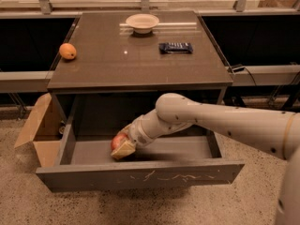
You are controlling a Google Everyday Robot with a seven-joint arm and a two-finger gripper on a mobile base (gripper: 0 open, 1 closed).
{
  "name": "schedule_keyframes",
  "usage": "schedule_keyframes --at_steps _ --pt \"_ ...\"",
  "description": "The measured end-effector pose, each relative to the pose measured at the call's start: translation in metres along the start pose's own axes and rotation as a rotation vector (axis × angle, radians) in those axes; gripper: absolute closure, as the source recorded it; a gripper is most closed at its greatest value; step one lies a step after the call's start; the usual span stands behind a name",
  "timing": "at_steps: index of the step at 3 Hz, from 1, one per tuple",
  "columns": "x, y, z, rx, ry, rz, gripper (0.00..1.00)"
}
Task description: Pick apple from top drawer and place on counter
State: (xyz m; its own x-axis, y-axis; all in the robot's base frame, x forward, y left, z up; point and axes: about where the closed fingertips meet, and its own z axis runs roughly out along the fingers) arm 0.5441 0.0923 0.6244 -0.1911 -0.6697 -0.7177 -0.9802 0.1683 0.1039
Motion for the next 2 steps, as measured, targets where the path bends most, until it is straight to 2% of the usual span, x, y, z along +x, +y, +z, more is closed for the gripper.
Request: schedule_keyframes --at_steps 1,2 --pt "-0.031 0.008 -0.052 0.067 -0.089 -0.098 1.00" --pt "-0.052 0.013 -0.136 0.172 -0.158 -0.214 1.00"
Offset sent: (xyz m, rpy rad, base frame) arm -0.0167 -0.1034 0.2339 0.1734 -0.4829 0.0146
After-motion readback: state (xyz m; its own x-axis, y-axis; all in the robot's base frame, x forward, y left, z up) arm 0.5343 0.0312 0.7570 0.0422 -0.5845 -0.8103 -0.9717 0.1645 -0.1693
